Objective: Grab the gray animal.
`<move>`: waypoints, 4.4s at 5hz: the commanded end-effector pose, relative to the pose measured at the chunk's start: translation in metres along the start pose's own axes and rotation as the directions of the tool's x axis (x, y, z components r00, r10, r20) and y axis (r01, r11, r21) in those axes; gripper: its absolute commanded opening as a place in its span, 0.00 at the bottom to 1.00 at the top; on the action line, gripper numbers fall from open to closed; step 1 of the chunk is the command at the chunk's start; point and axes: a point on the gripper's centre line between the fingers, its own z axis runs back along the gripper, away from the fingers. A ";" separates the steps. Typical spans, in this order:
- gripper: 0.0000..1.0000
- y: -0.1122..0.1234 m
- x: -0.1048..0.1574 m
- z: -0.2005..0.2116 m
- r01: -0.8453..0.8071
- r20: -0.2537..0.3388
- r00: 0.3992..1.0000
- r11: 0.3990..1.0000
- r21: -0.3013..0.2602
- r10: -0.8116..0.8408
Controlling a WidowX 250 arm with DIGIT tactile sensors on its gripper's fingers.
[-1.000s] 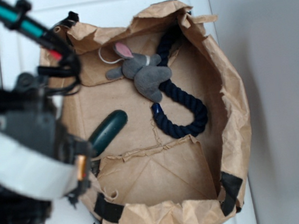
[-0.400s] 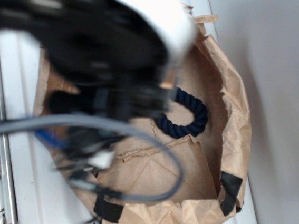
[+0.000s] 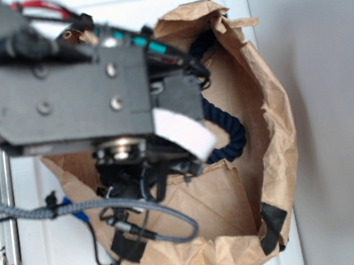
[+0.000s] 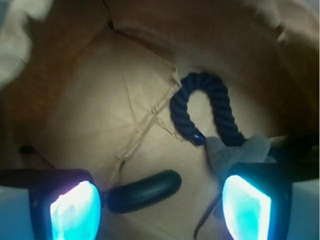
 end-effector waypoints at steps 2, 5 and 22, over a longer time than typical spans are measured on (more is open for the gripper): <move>1.00 0.011 -0.006 0.002 0.025 0.043 0.999 0.999 0.037 -0.026; 1.00 0.056 0.031 -0.024 -0.001 0.090 0.996 0.999 -0.036 0.004; 0.00 0.031 -0.019 0.032 0.033 0.080 0.996 0.999 0.011 -0.034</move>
